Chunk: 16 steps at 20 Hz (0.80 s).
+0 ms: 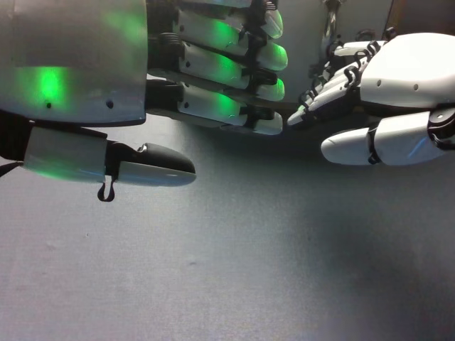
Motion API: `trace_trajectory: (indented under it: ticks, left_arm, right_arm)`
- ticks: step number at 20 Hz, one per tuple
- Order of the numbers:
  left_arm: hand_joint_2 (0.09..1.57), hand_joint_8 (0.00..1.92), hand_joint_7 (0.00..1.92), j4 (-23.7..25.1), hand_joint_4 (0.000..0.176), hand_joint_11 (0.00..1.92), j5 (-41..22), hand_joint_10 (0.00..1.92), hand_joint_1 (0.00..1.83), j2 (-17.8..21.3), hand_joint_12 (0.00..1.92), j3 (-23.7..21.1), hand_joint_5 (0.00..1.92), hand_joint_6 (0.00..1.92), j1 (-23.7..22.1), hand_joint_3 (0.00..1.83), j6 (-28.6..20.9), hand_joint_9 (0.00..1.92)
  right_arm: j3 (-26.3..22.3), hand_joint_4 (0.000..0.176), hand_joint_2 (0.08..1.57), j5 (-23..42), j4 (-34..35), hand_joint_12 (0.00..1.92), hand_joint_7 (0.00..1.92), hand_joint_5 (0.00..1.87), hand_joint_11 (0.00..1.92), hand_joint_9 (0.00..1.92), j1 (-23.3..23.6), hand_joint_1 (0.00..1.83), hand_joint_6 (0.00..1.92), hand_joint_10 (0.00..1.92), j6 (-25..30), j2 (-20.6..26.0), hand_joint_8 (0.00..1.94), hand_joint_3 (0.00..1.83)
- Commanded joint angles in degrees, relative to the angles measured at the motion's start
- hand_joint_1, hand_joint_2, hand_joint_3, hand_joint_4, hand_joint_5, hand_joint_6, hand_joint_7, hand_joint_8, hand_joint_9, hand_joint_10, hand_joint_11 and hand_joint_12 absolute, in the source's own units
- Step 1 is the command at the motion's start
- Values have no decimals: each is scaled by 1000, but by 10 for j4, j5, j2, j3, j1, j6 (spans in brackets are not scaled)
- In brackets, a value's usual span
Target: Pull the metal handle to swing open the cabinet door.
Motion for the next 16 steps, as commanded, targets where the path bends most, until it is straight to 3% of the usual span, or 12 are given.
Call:
trace_trajectory:
  ticks: [1, 4, 8, 11, 16]
  left_arm:
    - [1564, 0, 551, -55, 0, 92, -14, 0, 0, 4, 817, 1, 564, 0, -4, 21, 5, 471]
    - [1555, 0, 505, -55, 0, 61, -14, 0, 0, 4, 813, 1, 517, 0, -4, 9, 5, 431]
    - [1542, 0, 458, -55, 0, 21, -14, 0, 0, 4, 810, 1, 467, 0, -4, 1, 5, 387]
    - [1521, 0, 394, -55, 0, 0, -14, 0, 0, 4, 765, 1, 403, 0, -4, 0, 5, 335]
    - [1499, 1, 384, -55, 0, 0, -14, 2, 0, 4, 760, 1, 393, 2, -4, 0, 5, 327]
  right_arm:
    - [-4, 0, 1524, 42, 21, 1055, 541, 530, 20, 467, 3, 0, 6, 3, 3, 6, 2, 0]
    - [-10, 0, 1513, 42, 32, 1013, 476, 472, 0, 409, -4, 0, 0, 0, 3, 11, 0, 0]
    - [-15, 0, 1514, 6, 120, 933, 405, 395, 0, 352, -3, 0, 0, 0, 28, 16, 0, 0]
    - [-19, 0, 1499, -19, 172, 766, 297, 286, 0, 261, -3, 0, 0, 0, 43, 16, 0, 0]
    - [-9, 0, 1489, -42, 238, 696, 275, 275, 0, 246, -3, 0, 3, 2, 63, 16, 1, 0]
